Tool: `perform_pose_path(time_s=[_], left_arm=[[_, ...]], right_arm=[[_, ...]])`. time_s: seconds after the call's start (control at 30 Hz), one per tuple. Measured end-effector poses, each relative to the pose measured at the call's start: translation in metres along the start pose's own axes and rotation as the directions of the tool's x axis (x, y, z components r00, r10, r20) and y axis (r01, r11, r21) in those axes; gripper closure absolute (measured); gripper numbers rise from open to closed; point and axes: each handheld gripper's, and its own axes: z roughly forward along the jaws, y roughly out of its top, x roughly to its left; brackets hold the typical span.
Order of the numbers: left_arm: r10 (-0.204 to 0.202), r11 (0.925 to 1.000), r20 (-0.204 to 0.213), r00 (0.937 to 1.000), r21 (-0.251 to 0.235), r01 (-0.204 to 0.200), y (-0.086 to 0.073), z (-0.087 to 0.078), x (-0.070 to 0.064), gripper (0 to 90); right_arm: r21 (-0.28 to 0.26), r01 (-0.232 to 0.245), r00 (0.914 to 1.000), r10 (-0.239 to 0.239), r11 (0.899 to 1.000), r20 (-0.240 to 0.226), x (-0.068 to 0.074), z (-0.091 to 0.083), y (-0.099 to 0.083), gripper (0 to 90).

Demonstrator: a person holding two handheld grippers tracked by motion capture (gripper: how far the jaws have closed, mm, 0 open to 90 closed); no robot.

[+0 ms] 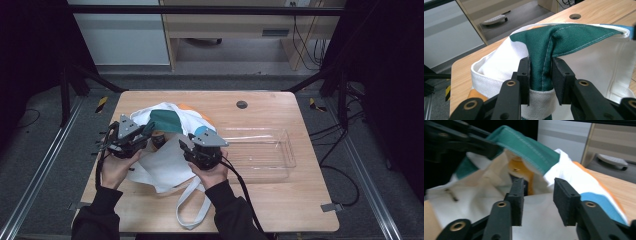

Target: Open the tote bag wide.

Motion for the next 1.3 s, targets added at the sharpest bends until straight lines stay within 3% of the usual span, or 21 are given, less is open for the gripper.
perform_pose_path(time_s=[0.13, 0.27, 0.43, 0.6, 1.0, 1.3], left_arm=[[-0.006, 1.0000, -0.001, 1.0000, -0.004, 0.006, 0.001, 0.000, -0.001, 70.5], [-0.017, 0.9998, 0.002, 0.9999, -0.006, 0.017, 0.001, -0.001, 0.000, 71.7], [-0.048, 0.9987, 0.015, 0.9988, -0.018, 0.048, 0.001, -0.002, 0.002, 74.7], [-0.045, 0.9988, 0.011, 0.9989, -0.018, 0.045, 0.000, -0.002, 0.001, 75.1], [-0.056, 0.9982, 0.004, 0.9984, -0.023, 0.056, 0.000, -0.002, 0.003, 77.5], [-0.068, 0.9970, 0.006, 0.9977, -0.036, 0.068, 0.003, -0.004, 0.005, 77.8]], right_arm=[[0.008, 0.008, 0.9995, -0.008, 1.000, -0.030, 0.008, -0.005, -0.007, 72.8], [0.075, 0.010, 0.9989, -0.007, 0.997, -0.046, 0.010, 0.004, -0.024, 83.4], [0.143, -0.005, 0.9990, 0.011, 0.990, -0.043, 0.012, 0.017, -0.049, 90.0], [0.234, -0.003, 0.9993, 0.012, 0.972, -0.037, 0.017, 0.035, -0.072, 90.0], [0.341, 0.007, 0.9994, 0.005, 0.940, -0.034, 0.025, 0.056, -0.093, 90.0], [0.357, 0.002, 0.9991, 0.013, 0.934, -0.039, 0.024, 0.059, -0.095, 90.0]])
